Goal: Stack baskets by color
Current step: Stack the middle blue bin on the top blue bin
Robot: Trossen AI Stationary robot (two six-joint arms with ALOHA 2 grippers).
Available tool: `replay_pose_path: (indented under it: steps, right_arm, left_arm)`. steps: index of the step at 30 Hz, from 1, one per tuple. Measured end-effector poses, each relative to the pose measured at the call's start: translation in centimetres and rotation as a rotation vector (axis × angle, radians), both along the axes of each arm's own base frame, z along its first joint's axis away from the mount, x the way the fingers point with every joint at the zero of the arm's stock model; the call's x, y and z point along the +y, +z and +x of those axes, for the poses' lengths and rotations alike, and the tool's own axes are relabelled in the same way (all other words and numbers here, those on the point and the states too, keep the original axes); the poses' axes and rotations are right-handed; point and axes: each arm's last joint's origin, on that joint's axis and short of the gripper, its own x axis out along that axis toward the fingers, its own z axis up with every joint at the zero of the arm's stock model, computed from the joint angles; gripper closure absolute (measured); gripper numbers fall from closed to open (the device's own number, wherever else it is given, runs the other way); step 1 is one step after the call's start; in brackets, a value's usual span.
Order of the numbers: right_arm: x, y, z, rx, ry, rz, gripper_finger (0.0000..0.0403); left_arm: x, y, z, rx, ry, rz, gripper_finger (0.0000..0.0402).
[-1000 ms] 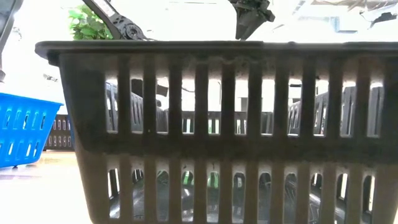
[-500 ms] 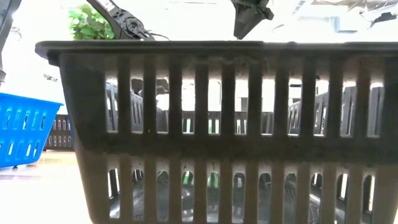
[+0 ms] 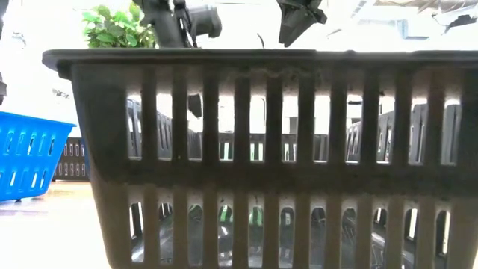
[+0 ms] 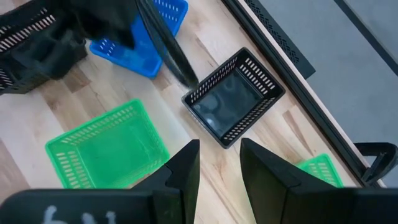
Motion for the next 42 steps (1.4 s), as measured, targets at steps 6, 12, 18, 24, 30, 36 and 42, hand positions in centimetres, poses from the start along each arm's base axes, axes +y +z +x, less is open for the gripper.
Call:
replay_pose_path:
  steps: [6, 12, 18, 24, 30, 36, 42]
  right_arm:
    - [0.0, 0.0, 0.0, 0.000, 0.008, -0.004, 0.0269]
    - [0.0, 0.1, 0.0, 0.004, 0.023, -0.013, 0.0269]
    - [-0.2, 0.1, 0.1, 0.003, 0.027, -0.018, 0.0270]
    - [-0.4, 0.1, 0.0, 0.003, 0.021, -0.019, 0.0269]
    - [-0.1, 0.1, 0.0, 0.003, 0.026, -0.018, 0.0271]
    - [0.0, 0.1, 0.1, 0.003, 0.028, -0.017, 0.0270]
    - [-0.1, 0.1, 0.1, 0.003, 0.028, -0.018, 0.0270]
  left_arm:
    - [-2.1, 3.5, -4.6, -0.012, 0.378, -0.029, 0.0401]
    - [-2.3, 0.9, -10.0, -0.060, 0.696, -0.032, 0.0401]
    - [-2.3, -2.6, -11.1, -0.037, 0.769, -0.096, 0.0401]
    - [-0.9, -4.5, -9.9, -0.020, 0.799, -0.053, 0.0401]
    - [0.9, -7.4, -8.3, 0.047, 0.771, -0.103, 0.0401]
    - [2.4, -6.7, -6.5, -0.006, 0.734, -0.091, 0.0401]
    - [4.5, -5.5, -6.2, -0.094, 0.732, -0.016, 0.0401]
